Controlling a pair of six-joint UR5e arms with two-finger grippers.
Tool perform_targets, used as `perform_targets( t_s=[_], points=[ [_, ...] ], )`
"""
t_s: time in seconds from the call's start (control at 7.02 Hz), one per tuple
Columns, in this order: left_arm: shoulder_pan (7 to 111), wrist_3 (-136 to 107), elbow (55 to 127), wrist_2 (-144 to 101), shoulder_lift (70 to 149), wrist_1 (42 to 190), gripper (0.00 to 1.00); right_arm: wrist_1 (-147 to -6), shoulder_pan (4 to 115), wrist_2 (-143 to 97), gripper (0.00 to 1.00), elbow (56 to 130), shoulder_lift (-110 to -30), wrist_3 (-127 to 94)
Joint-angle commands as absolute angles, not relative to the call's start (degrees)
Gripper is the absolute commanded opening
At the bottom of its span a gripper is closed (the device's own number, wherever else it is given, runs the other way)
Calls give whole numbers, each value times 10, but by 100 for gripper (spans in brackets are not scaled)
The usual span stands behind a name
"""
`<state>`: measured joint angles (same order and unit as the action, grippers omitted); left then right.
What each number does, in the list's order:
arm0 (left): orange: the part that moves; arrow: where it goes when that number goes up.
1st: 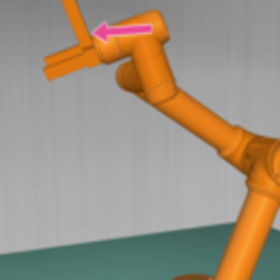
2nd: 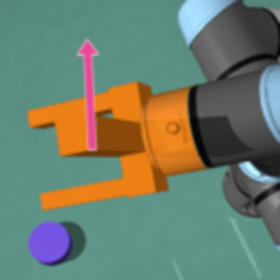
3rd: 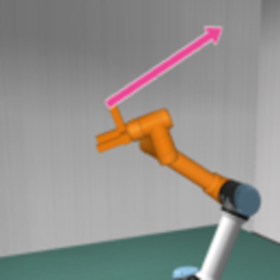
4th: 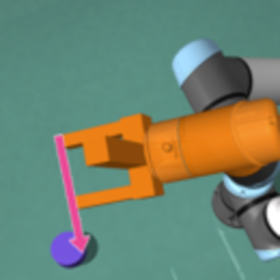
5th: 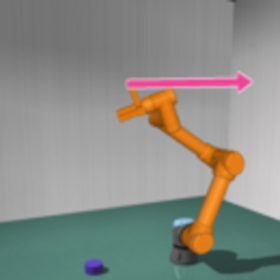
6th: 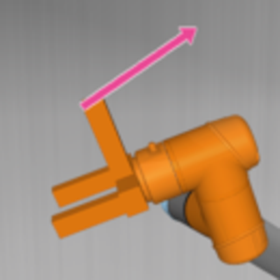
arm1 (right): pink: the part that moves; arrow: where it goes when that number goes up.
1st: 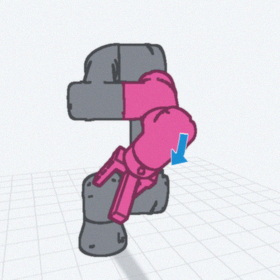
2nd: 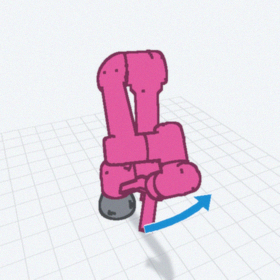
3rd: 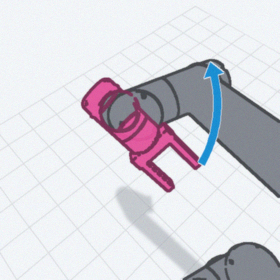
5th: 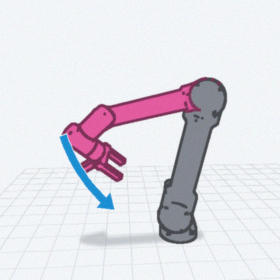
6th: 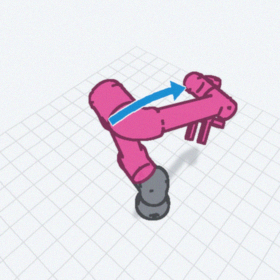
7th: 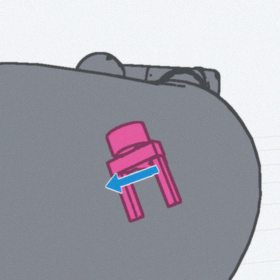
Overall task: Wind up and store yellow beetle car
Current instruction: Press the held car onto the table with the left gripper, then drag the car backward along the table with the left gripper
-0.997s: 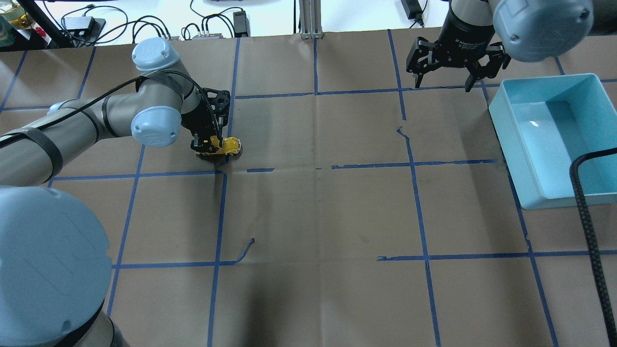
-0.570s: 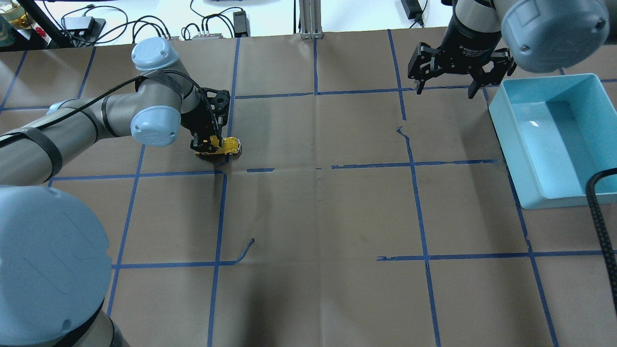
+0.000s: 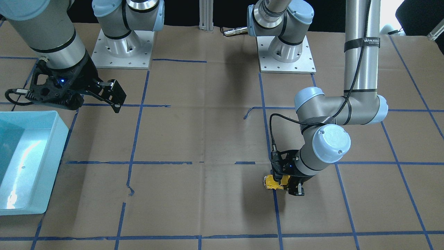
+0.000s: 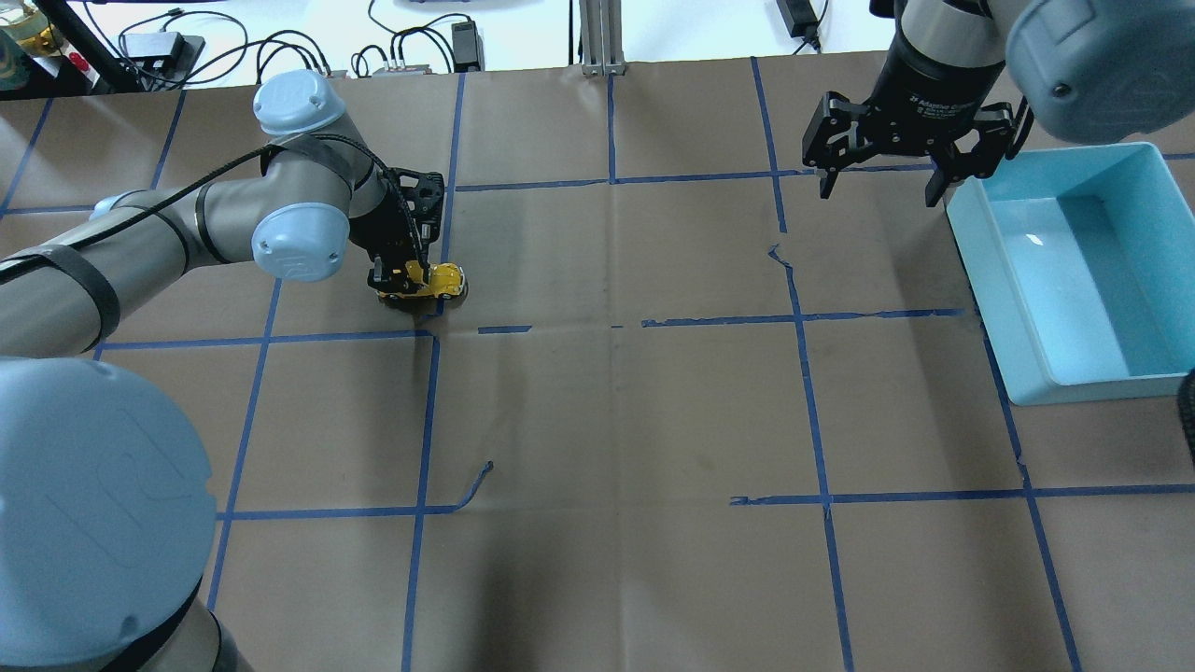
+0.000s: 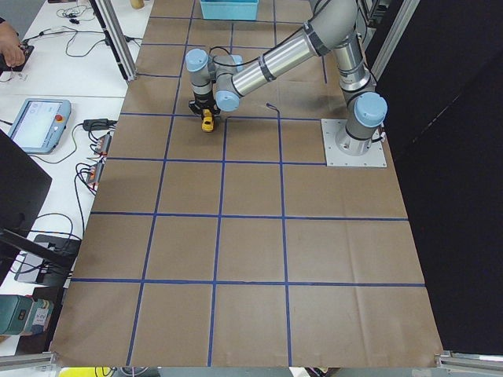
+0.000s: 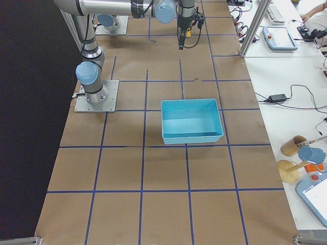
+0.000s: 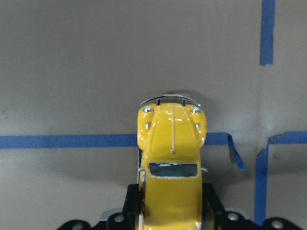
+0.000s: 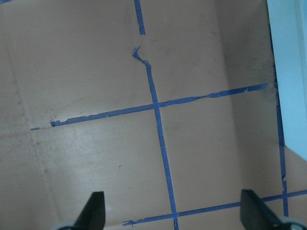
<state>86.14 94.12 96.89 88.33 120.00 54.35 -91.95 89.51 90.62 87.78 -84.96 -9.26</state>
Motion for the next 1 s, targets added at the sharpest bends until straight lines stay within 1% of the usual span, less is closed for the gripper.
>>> perform_targets(
  t_s=[0.0,0.57,0.85],
  points=[
    [860,941,969,883,1200,543,0,-916,895,903,100,877,-849,-92],
    [858,942,971,884,1200,539,0,-917,894,901,100,876,-845,-92],
    [839,951,972,883,1199,541,0,-917,894,901,100,876,-844,-92]
  ],
)
